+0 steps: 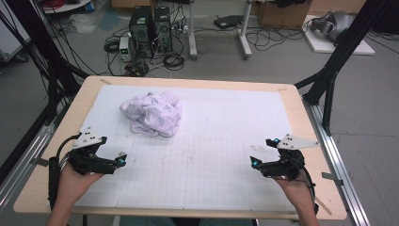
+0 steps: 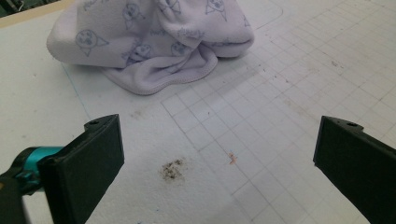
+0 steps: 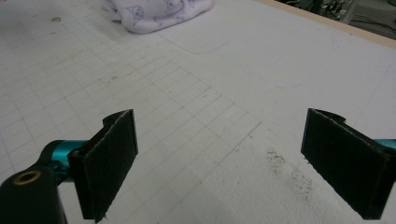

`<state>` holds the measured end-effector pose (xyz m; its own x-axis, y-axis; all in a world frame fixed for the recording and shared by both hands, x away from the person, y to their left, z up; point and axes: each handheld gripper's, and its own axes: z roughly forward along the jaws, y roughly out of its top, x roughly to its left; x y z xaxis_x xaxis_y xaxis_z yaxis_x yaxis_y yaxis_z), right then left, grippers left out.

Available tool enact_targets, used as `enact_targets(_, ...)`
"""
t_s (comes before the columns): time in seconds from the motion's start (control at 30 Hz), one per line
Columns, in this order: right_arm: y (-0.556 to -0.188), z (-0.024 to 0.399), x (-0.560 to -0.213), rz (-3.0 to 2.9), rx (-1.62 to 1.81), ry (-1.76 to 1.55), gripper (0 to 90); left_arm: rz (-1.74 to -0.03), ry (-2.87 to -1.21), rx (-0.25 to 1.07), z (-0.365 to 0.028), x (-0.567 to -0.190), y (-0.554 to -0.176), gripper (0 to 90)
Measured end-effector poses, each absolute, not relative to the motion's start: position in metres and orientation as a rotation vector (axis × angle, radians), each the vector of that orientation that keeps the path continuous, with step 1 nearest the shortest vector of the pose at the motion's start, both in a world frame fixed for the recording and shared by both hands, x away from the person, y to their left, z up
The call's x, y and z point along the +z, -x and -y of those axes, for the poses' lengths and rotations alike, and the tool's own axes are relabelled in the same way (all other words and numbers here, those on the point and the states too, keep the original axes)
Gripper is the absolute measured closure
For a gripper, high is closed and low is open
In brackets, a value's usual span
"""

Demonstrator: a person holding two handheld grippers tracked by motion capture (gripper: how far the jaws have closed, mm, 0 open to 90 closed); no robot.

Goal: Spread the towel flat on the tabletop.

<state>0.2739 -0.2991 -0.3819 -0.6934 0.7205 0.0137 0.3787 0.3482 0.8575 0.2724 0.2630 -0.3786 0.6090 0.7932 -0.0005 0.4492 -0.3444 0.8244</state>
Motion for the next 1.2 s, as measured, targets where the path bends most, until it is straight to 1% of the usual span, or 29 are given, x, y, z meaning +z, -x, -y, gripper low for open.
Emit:
enact_targets(0.33, -0.278, 0.307, -0.384, -2.236, 1.3, -0.996, 10.0, -0.99, -1.995, 0.508, -0.267, -0.377, -0.283, 2.2)
enact_targets(0.6, -0.284, 0.299, -0.383, -2.249, 1.307, -0.981, 10.0, -0.98, -2.004, 0.497, -0.263, -0.377, -0.288, 2.2)
enact_targets(0.77, -0.294, 0.286, -0.379, -2.27, 1.32, -0.957, 10.0, -0.969, -2.012, 0.496, -0.261, -0.374, -0.293, 2.2)
enact_targets(0.87, -0.31, 0.265, -0.368, -2.299, 1.323, -0.896, 10.0, -0.967, -2.003, 0.496, -0.259, -0.371, -0.296, 2.2)
enact_targets(0.93, -0.314, 0.261, -0.366, -2.301, 1.323, -0.88, 10.1, -0.964, -2.004, 0.497, -0.259, -0.37, -0.297, 2.2)
enact_targets(0.97, -0.324, 0.248, -0.359, -2.325, 1.327, -0.852, 10.1, -0.966, -1.997, 0.498, -0.259, -0.369, -0.299, 2.2)
enact_targets(1.03, -0.327, 0.244, -0.357, -2.334, 1.325, -0.839, 10.1, -0.962, -1.997, 0.498, -0.259, -0.368, -0.301, 2.2)
enact_targets(1.07, -0.335, 0.232, -0.35, -2.351, 1.322, -0.804, 10.4, -0.964, -1.994, 0.495, -0.259, -0.367, -0.302, 2.2)
enact_targets(1.1, -0.335, 0.232, -0.35, -2.351, 1.322, -0.804, 10.4, -0.964, -1.99, 0.493, -0.259, -0.367, -0.303, 2.2)
enact_targets(1.13, -0.345, 0.218, -0.343, -2.372, 1.314, -0.775, 10.4, -0.965, -1.989, 0.489, -0.259, -0.366, -0.306, 2.2)
enact_targets(1.2, -0.355, 0.208, -0.338, -2.387, 1.325, -0.754, 11.0, -0.969, -1.983, 0.483, -0.258, -0.366, -0.308, 2.2)
